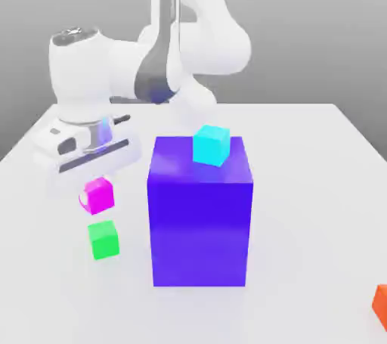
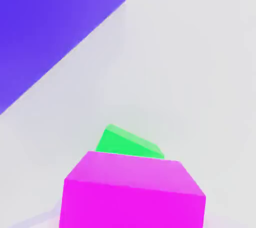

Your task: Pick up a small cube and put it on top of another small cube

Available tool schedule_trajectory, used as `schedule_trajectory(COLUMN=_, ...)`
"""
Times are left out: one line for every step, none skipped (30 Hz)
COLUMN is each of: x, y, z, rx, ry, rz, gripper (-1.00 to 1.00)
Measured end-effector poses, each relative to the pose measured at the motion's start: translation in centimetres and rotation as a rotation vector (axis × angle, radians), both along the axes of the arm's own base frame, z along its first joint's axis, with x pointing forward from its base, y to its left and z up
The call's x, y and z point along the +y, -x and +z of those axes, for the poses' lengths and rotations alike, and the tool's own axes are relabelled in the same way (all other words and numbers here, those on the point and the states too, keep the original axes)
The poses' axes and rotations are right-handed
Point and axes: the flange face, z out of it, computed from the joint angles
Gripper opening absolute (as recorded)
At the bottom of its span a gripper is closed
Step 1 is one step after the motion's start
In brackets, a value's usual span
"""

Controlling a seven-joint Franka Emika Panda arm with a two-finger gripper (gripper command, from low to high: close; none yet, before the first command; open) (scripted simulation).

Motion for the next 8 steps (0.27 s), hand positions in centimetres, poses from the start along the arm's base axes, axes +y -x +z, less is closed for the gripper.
schedule_trajectory(x=0.0, y=0.0, z=-0.7, rx=0.0, ry=-0.001, rz=0.0, gripper=-1.0)
schedule_trajectory(x=0.0, y=0.0, z=-1.5, rx=0.001, ry=-0.001, rz=-0.001, gripper=-1.0)
schedule_trajectory(x=0.1, y=0.0, z=-2.2, rx=0.001, ry=0.0, rz=0.002, gripper=-1.0)
schedule_trajectory(x=0.1, y=0.2, z=-3.0, rx=0.002, ry=0.001, rz=-0.001, gripper=-1.0)
schedule_trajectory(x=0.1, y=0.2, z=-3.7, rx=0.004, ry=0.003, rz=0.001, gripper=1.0)
schedule_trajectory(x=0.4, y=0.1, z=-3.7, rx=0.004, ry=0.003, rz=0.009, gripper=1.0)
schedule_trajectory(x=0.4, y=0.1, z=-3.7, rx=0.004, ry=0.003, rz=0.011, gripper=1.0)
schedule_trajectory(x=0.4, y=0.0, z=-3.7, rx=0.004, ry=0.003, rz=0.012, gripper=1.0)
